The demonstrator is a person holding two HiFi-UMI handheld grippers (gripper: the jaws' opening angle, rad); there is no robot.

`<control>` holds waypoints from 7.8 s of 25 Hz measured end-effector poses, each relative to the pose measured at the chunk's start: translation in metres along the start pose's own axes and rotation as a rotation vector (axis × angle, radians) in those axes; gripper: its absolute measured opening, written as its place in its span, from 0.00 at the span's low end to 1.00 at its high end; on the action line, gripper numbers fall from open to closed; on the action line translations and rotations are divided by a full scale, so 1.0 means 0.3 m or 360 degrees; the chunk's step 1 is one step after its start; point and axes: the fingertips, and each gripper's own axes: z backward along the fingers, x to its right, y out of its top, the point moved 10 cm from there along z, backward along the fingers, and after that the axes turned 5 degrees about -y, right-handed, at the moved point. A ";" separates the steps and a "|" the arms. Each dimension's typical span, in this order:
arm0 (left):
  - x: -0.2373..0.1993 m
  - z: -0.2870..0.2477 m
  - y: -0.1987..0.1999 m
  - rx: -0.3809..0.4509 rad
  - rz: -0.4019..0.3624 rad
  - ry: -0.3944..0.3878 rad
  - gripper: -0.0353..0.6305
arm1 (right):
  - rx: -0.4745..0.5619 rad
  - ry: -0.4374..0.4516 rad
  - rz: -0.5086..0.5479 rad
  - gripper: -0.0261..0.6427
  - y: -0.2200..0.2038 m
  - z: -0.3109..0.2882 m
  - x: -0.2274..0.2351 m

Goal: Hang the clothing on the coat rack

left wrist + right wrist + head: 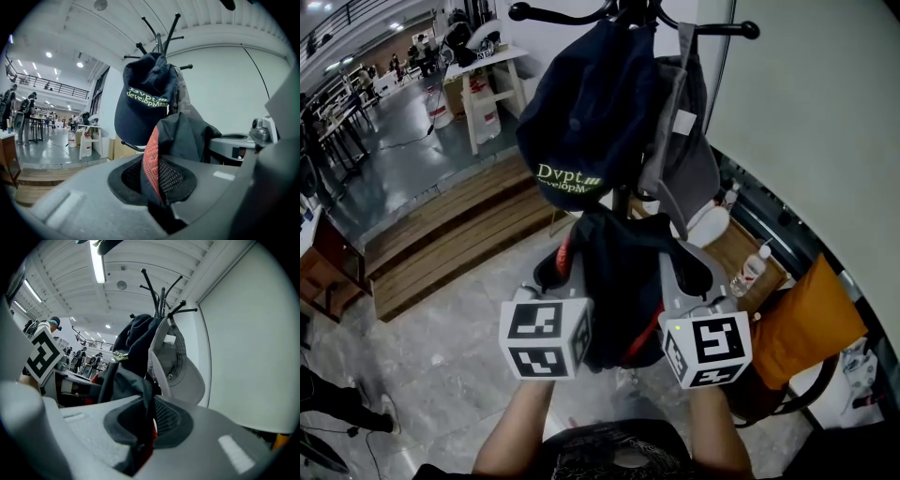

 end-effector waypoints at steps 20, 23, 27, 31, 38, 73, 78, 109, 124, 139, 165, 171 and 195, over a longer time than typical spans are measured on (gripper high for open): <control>-0.055 -0.128 -0.039 -0.0071 0.0015 0.0034 0.10 | -0.0062 0.0058 -0.0067 0.08 -0.072 -0.141 0.025; -0.060 -0.146 -0.041 -0.0075 0.0015 0.0027 0.10 | -0.0063 0.0075 -0.0076 0.08 -0.078 -0.158 0.022; -0.061 -0.172 -0.047 -0.0082 0.0021 0.0013 0.10 | -0.0073 0.0094 -0.0068 0.08 -0.089 -0.181 0.016; -0.055 -0.191 -0.060 -0.0095 0.0022 -0.0002 0.10 | -0.0076 0.0119 -0.0067 0.08 -0.105 -0.198 0.012; -0.047 -0.221 -0.063 -0.0103 0.0014 -0.0036 0.10 | -0.0078 0.0165 -0.0057 0.08 -0.113 -0.225 -0.007; 0.004 -0.228 -0.199 -0.0207 0.0061 -0.0067 0.10 | -0.0161 0.0235 -0.0119 0.08 -0.239 -0.206 -0.060; 0.014 -0.217 -0.217 -0.0217 0.0067 -0.0080 0.10 | -0.0173 0.0238 -0.0116 0.08 -0.252 -0.191 -0.072; 0.047 -0.178 -0.273 -0.0272 0.0045 -0.0158 0.10 | -0.0182 0.0229 -0.0168 0.08 -0.297 -0.151 -0.121; 0.059 -0.157 -0.292 -0.0304 0.0023 -0.0178 0.10 | -0.0201 0.0191 -0.0182 0.08 -0.312 -0.127 -0.133; 0.059 -0.163 -0.300 -0.0317 0.0015 -0.0196 0.10 | -0.0215 0.0194 -0.0180 0.08 -0.324 -0.132 -0.139; 0.068 -0.163 -0.305 -0.0334 -0.0028 -0.0219 0.11 | -0.0230 0.0151 -0.0179 0.12 -0.327 -0.121 -0.134; 0.069 -0.156 -0.307 -0.0339 -0.0046 -0.0198 0.13 | -0.0241 0.0141 -0.0172 0.13 -0.329 -0.116 -0.137; 0.085 -0.109 -0.297 -0.0335 -0.0066 -0.0188 0.17 | -0.0247 0.0097 -0.0159 0.14 -0.320 -0.061 -0.138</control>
